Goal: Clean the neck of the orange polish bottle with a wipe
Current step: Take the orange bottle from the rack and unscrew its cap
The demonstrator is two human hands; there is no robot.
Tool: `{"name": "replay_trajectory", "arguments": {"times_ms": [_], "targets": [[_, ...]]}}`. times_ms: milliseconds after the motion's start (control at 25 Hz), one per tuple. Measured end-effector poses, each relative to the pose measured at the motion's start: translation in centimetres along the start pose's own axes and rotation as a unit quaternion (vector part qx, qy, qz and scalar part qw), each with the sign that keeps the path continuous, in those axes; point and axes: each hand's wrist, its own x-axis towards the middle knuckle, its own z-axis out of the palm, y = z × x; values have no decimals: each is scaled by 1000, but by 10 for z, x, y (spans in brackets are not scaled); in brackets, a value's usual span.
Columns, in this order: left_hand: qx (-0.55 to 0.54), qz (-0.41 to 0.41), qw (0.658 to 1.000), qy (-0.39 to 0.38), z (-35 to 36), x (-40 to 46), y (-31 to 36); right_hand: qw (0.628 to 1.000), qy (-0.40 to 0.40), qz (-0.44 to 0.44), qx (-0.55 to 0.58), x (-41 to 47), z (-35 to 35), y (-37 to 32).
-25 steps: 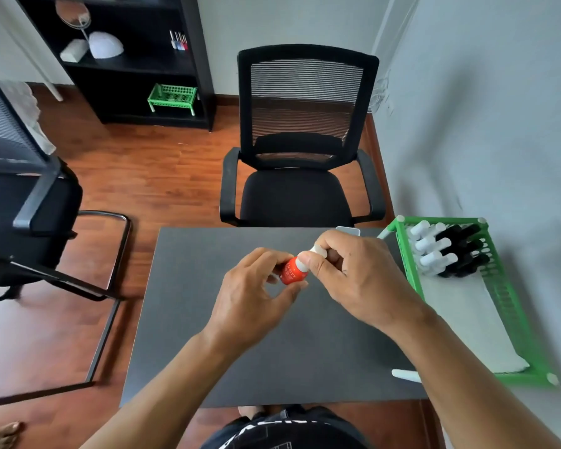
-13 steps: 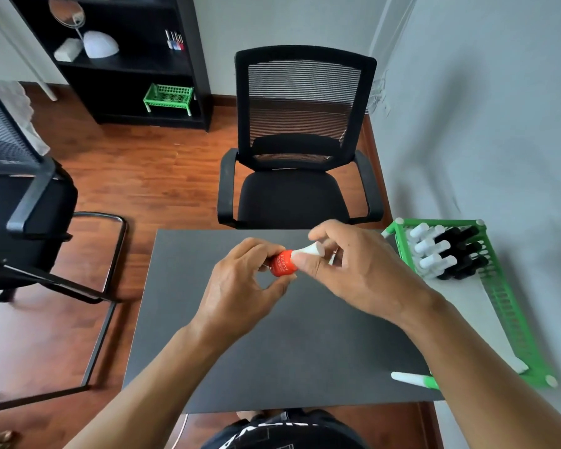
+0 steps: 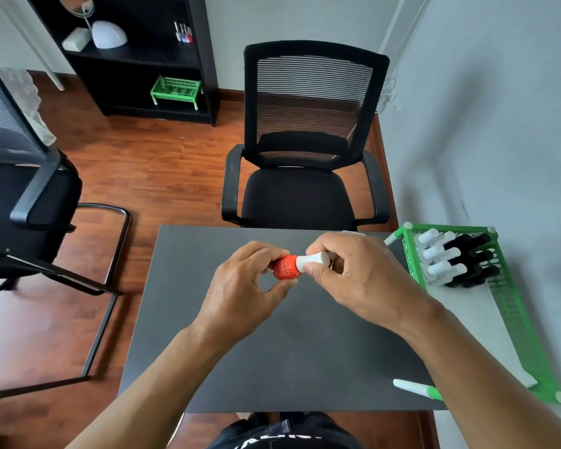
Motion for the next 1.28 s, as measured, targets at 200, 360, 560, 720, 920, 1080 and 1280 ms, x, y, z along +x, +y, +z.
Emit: {"name": "replay_trajectory", "arguments": {"times_ms": [200, 360, 560, 720, 920, 1080, 1280], "targets": [[10, 5, 1000, -20, 5, -5, -2, 1000, -12, -16, -10, -6, 0, 0], [19, 10, 999, -27, 2, -9, -7, 999, -23, 43, 11, -9, 6, 1], [33, 15, 999, -29, 0, -10, -13, 998, -40, 43, 23, -8, 11, 1], [23, 17, 999, -38, 2, -9, -17, 1000, -21, 20, 9, -11, 15, -1], [-24, -25, 999, -22, -1, -13, -28, 993, 80, 67, 50, -19, 13, 12], [-63, -56, 996, -22, -5, -16, -31, 985, 36, 89, 146, -33, 29, 27], [-55, -89, 994, -8, -12, -27, -42, 960, 13, 106, 260, -42, 76, 44]]}}
